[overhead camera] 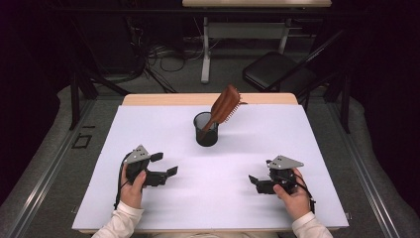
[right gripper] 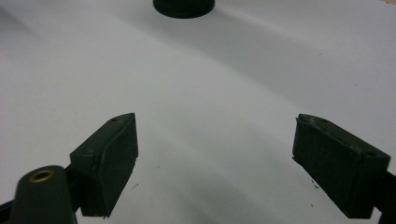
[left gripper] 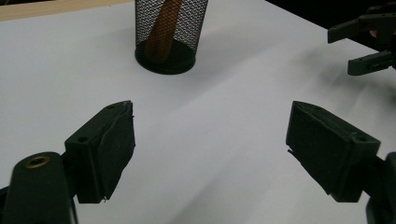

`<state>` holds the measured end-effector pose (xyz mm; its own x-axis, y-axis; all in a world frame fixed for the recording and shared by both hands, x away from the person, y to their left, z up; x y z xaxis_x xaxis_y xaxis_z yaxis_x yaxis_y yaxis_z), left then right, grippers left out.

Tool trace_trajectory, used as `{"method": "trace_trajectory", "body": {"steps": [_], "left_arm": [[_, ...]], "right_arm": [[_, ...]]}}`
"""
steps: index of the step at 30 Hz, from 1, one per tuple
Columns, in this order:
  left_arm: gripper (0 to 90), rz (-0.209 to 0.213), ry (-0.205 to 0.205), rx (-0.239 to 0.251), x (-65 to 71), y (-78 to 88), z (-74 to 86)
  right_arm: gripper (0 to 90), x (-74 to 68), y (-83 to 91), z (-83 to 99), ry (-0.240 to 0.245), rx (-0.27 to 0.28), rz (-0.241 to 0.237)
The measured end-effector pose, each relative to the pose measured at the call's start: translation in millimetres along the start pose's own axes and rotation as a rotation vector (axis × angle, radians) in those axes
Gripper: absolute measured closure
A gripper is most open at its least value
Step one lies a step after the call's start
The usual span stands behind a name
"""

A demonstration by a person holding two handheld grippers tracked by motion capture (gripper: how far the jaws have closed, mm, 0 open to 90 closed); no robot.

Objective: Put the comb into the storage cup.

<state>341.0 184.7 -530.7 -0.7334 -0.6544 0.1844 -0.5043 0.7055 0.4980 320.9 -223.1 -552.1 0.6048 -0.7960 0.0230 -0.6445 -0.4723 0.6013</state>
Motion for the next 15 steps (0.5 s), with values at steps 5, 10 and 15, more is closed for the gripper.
{"method": "trace_trajectory", "body": {"steps": [5,10,15], "left_arm": [[15.7,0.012,-0.013,-0.005,1.5,-2.2,0.5],[15.7,0.015,-0.014,-0.011,1.8,-3.6,1.1],[15.7,0.017,-0.015,-0.011,2.1,-4.2,1.3]], "right_arm": [[14.1,-0.4,-1.3,0.5,0.003,-0.004,-0.003],[14.1,-0.5,-3.1,1.1,0.006,-0.007,-0.005],[14.1,-1.2,-4.2,1.2,0.013,-0.008,-0.005]]}}
Point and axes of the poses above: each handheld gripper's, and its own axes: y roughly backward along the jaws, z roughly out of its underside, x roughly to its right, the point moved 2 cm from there along -y, roughly forward along the jaws, and after that the axes turned 2 degrees about -x, right-handed, at the moved point
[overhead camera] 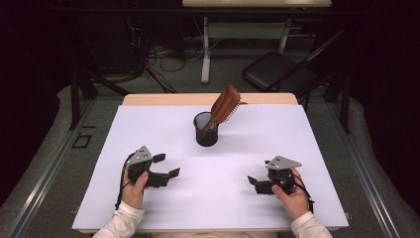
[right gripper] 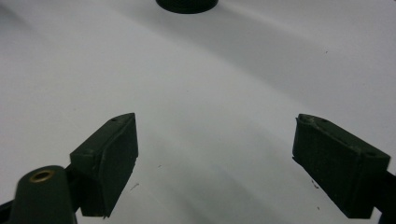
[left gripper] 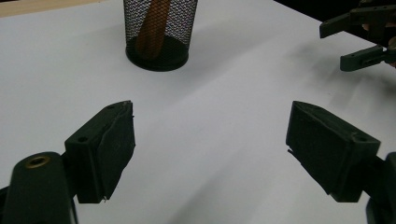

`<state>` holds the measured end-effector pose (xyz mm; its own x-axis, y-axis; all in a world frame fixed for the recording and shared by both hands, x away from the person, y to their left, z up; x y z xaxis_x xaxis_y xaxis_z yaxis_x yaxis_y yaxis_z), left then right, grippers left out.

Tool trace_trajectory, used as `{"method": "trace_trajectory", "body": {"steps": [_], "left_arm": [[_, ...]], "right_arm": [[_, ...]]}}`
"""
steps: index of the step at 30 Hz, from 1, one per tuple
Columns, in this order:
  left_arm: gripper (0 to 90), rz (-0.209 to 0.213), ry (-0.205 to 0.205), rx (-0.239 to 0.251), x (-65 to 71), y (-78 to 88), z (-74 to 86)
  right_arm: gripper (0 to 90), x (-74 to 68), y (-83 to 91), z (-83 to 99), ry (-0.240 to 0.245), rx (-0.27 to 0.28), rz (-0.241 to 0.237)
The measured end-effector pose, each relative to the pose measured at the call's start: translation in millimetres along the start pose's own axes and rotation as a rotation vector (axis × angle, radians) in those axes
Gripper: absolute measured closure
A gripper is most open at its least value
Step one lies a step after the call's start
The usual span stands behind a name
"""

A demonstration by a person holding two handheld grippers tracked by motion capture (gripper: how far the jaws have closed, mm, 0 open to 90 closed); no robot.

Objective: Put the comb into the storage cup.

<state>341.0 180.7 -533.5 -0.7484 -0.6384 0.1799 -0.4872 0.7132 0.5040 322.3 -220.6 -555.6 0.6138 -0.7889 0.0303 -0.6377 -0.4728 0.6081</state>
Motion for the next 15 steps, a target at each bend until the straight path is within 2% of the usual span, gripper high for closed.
{"method": "trace_trajectory", "body": {"steps": [15], "left_arm": [[15.7,-0.004,-0.001,-0.003,-0.5,-0.1,0.0]], "right_arm": [[14.1,0.6,0.0,0.3,-0.004,-0.002,0.003]]}}
Point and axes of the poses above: each handheld gripper's, and its own axes: y roughly backward along the jaws, z roughly out of its underside, x roughly to its right, the point moved 2 cm from there along -y, roughly forward along the jaws, and after that the axes turned 2 degrees about -x, right-handed, at the moved point
